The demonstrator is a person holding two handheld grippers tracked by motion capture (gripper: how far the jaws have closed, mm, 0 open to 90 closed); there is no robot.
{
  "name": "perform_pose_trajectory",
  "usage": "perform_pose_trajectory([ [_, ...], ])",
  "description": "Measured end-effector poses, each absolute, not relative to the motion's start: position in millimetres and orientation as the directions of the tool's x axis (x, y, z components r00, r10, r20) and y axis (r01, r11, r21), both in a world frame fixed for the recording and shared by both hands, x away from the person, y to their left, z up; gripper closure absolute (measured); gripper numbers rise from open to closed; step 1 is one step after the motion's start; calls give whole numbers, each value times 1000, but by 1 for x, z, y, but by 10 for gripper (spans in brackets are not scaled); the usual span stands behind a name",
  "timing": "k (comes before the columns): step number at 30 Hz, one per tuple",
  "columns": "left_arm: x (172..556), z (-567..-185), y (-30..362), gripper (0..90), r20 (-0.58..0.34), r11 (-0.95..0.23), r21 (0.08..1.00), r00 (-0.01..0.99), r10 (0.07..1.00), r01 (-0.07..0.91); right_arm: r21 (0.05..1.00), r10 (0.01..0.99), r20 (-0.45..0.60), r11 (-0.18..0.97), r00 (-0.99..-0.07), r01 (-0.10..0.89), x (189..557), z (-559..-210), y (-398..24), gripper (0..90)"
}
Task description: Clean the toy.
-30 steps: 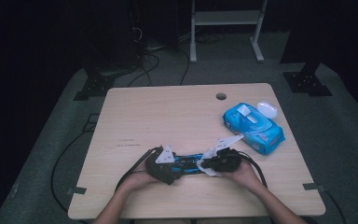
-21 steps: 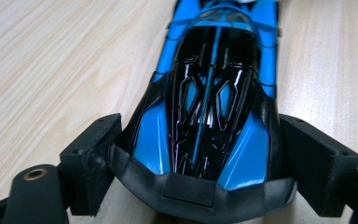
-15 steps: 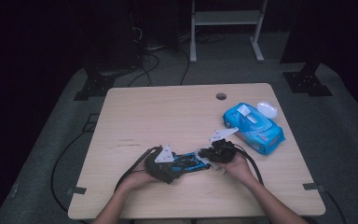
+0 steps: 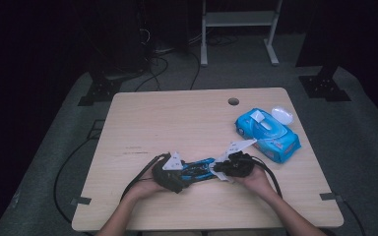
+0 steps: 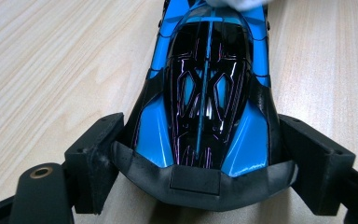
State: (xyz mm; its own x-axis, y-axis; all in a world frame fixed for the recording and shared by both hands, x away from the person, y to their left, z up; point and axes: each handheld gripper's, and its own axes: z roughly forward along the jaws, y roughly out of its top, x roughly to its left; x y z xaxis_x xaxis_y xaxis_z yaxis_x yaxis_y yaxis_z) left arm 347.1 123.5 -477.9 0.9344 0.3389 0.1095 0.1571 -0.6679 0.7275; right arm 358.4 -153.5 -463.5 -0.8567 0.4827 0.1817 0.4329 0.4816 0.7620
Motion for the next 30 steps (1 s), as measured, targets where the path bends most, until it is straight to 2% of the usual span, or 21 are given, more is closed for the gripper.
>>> perform_pose_trajectory([
  [4,349,-477,126,196,82,-665,724,935,344,181,766,454,161,503,-876,401,356,-463,-145,844],
  [8,352,-475,131,155,39,-644,733,932,361,219,773,455,168,490,-874,404,355,-465,-147,844],
  [17,360,-468,146,126,-156,-525,763,896,416,376,775,450,156,496,-879,392,352,-465,-147,843],
  [20,362,-468,148,171,-198,-504,763,889,414,405,768,448,157,505,-880,394,353,-463,-147,839],
  [21,363,-468,150,221,-225,-491,762,883,411,422,765,444,154,512,-883,391,353,-462,-147,839],
  [23,363,-467,150,237,-225,-492,758,880,418,428,761,437,164,514,-884,395,353,-461,-148,837],
  [26,365,-467,153,311,-230,-483,751,864,447,450,759,436,163,518,-885,395,353,-460,-148,836],
  [30,367,-468,153,330,-260,-476,732,846,465,487,762,434,159,517,-887,390,352,-461,-148,835],
])
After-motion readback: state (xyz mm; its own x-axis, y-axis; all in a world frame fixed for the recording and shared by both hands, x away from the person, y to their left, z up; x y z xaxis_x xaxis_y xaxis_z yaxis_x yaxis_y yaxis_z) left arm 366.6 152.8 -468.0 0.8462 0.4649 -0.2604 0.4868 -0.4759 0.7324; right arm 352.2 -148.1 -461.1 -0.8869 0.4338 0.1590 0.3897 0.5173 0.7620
